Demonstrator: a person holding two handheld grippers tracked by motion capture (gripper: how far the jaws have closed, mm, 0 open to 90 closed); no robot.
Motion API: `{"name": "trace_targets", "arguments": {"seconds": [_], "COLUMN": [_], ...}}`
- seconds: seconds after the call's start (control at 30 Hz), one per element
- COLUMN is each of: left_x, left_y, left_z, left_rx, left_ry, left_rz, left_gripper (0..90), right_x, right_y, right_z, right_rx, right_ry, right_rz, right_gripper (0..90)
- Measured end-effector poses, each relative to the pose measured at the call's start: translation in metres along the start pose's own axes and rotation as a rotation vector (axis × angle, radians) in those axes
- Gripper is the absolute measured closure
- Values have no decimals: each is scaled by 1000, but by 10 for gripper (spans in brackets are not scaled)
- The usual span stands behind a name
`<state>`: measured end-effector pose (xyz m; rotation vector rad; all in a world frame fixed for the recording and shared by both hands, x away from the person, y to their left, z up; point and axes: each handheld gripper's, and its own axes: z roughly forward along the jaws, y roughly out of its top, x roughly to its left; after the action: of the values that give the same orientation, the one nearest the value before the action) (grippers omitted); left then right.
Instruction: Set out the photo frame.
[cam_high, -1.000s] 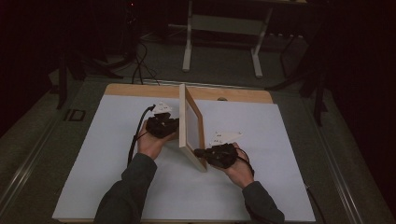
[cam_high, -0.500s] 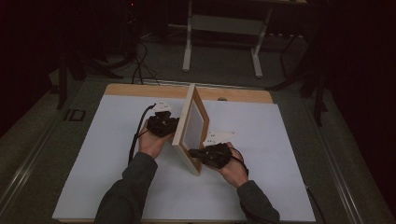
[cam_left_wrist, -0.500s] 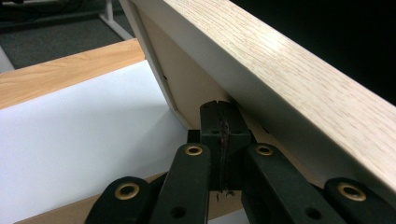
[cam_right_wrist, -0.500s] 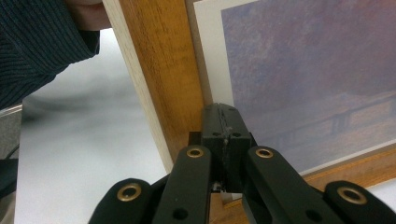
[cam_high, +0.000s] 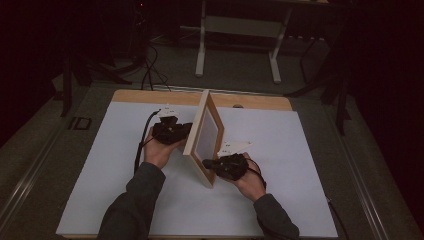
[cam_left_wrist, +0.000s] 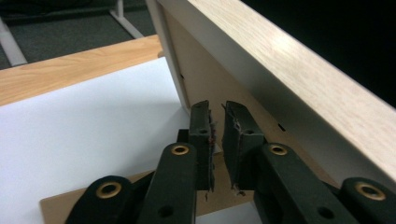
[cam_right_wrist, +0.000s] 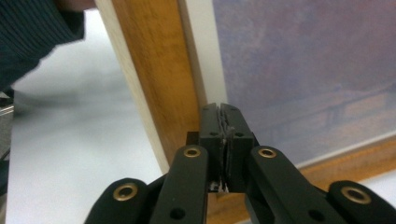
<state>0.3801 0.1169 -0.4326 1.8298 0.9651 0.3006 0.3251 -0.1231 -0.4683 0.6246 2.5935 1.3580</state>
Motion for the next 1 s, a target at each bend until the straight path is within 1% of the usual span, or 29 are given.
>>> {"name": "trace_targets", "arguments": {"seconds": [0.13,0.23,0.3,0.33,0.5,0.73,0.83,0.9,0.93,1.0], "left_x": [0,-3,-4,-5,-7,-21,-28,-30,-33,-36], "left_y": [4,7,9,10,15,27,30,31,32,31], "left_z": [-11,-18,-24,-25,-35,-48,-52,-53,-54,-54], "left_rx": [-16,-25,-29,-31,-29,-25,-33,-31,-32,-26], "left_ry": [14,26,46,48,70,94,101,104,100,103], "left_rz": [-23,-29,-32,-36,-66,-82,-82,-81,-86,-91], "left_gripper": [768,724,698,684,601,453,408,377,365,344], "right_x": [-5,-10,-13,-14,-21,-29,-32,-33,-35,-37], "right_y": [-3,-5,-7,-8,-11,-17,-19,-20,-22,-23], "right_z": [-4,-7,-9,-10,-14,-20,-23,-24,-26,-27], "right_rx": [7,5,4,5,7,9,13,12,17,17], "right_ry": [-14,-30,-41,-48,-70,-97,-106,-108,-113,-118], "right_rz": [12,25,33,39,58,91,101,102,113,114], "right_gripper": [842,813,781,767,699,644,633,631,628,626]}}
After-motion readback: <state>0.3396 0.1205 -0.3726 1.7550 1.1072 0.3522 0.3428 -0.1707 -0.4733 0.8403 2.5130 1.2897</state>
